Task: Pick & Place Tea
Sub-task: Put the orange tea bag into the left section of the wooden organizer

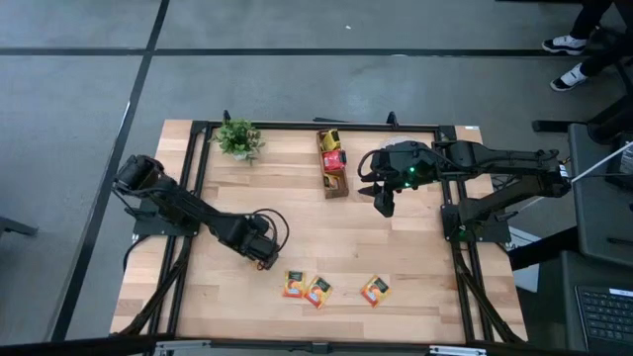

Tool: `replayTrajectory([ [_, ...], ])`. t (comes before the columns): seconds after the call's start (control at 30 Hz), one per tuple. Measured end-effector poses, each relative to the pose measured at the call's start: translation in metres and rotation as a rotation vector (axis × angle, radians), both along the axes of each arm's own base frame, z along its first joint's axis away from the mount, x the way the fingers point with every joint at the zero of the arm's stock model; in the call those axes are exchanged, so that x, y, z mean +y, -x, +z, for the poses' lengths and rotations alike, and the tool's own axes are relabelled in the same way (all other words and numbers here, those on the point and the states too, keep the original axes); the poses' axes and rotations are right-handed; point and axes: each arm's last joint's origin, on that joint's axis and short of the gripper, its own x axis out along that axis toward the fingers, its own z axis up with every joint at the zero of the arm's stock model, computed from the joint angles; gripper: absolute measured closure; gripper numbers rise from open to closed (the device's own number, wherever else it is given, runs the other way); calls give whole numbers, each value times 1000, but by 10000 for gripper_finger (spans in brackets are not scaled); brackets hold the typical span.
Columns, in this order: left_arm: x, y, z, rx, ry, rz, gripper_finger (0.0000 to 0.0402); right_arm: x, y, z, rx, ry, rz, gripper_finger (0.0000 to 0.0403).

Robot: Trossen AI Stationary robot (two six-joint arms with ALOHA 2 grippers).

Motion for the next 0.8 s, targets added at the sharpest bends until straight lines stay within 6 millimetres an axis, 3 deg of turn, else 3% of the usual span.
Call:
replayTrajectory([
  [0.43,46,3,64,-373,-126,183,400,0,0,0,1,10,9,238],
  [0.57,64,-6,82,-546,-145,188,400,0,0,0,-4,4,9,238],
  [0.8,93,-28,105,-818,-244,129,400,2,-6,8,-106,-188,-83,238],
])
